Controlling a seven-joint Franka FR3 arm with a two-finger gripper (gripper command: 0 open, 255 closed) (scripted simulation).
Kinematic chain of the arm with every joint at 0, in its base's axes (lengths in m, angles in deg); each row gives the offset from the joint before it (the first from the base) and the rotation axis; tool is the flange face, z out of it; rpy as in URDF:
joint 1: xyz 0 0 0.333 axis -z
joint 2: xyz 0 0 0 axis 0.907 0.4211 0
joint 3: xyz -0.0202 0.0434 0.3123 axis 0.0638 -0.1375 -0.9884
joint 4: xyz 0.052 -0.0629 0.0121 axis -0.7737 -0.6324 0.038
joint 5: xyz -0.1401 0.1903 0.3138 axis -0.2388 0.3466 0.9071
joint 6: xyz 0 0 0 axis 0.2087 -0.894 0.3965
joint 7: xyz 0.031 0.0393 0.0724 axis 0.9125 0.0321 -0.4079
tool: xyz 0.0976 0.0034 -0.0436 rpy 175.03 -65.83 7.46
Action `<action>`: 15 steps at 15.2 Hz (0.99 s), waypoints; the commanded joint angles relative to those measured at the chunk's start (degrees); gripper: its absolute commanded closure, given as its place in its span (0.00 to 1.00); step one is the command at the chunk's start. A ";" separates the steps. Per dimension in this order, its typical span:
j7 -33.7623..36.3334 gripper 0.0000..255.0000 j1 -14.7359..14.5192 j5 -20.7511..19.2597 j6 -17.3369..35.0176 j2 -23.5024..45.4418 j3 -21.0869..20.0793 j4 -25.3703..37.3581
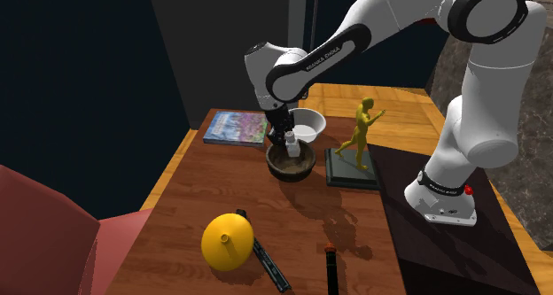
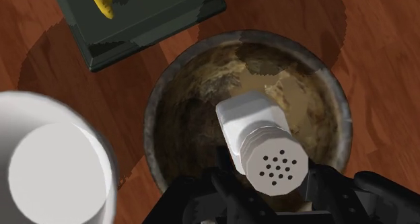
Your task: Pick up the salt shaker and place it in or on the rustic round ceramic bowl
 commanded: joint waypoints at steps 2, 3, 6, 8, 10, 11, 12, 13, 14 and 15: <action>0.05 1.00 -0.03 -0.01 0.36 0.24 -0.02 -0.08; 0.05 1.00 -0.03 -0.01 0.36 0.24 -0.02 -0.08; 0.05 1.00 -0.03 -0.01 0.36 0.24 -0.02 -0.08; 0.05 0.00 -0.03 -0.01 0.35 0.24 -0.01 -0.09; 0.05 0.00 -0.03 -0.01 0.35 0.24 -0.01 -0.09; 0.05 0.00 -0.03 -0.01 0.35 0.24 -0.01 -0.09; 0.05 0.00 -0.03 -0.01 0.35 0.24 -0.01 -0.09; 0.05 0.00 -0.03 -0.01 0.35 0.24 -0.01 -0.09; 0.02 0.00 -0.03 0.03 -1.52 -0.12 -0.03 1.44; 0.00 0.00 -0.04 0.06 -3.41 -0.40 -0.04 3.05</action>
